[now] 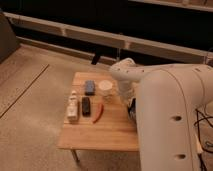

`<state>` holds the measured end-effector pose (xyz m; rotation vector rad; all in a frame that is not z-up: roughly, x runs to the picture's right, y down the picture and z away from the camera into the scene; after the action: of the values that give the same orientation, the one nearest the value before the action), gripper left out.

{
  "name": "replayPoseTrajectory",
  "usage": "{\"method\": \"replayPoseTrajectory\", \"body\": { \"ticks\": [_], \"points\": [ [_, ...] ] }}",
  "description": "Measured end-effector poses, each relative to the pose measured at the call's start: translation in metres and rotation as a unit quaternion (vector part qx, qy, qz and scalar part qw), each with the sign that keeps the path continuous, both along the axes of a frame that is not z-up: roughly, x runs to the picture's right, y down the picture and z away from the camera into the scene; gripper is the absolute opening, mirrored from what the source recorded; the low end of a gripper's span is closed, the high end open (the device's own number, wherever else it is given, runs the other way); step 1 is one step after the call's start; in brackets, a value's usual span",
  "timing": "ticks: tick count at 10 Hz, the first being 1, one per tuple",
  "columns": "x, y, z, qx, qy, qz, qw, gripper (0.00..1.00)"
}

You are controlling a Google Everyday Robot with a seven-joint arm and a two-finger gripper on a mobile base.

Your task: Drag the ceramic bowl in a circle

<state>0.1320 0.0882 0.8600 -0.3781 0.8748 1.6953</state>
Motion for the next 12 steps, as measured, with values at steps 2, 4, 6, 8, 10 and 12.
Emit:
{"method": "replayPoseTrajectory", "body": {
  "ticks": [2,4,6,8,10,12],
  "points": [
    [-0.013,-0.015,0.015,0.005,-0.017,-0.029,0.9994,0.0],
    [-0.023,-0.023,0.023,0.008,-0.028,-0.049,0.9984,0.0],
    [-0.038,-0.03,0.03,0.01,-0.041,-0.072,0.9965,0.0],
    [-0.052,-0.033,0.034,0.013,-0.055,-0.09,0.9943,0.0],
    [-0.071,-0.037,0.036,0.02,-0.072,-0.107,0.9914,0.0],
    [-0.092,-0.038,0.035,0.027,-0.091,-0.12,0.9883,0.0]
  ]
}}
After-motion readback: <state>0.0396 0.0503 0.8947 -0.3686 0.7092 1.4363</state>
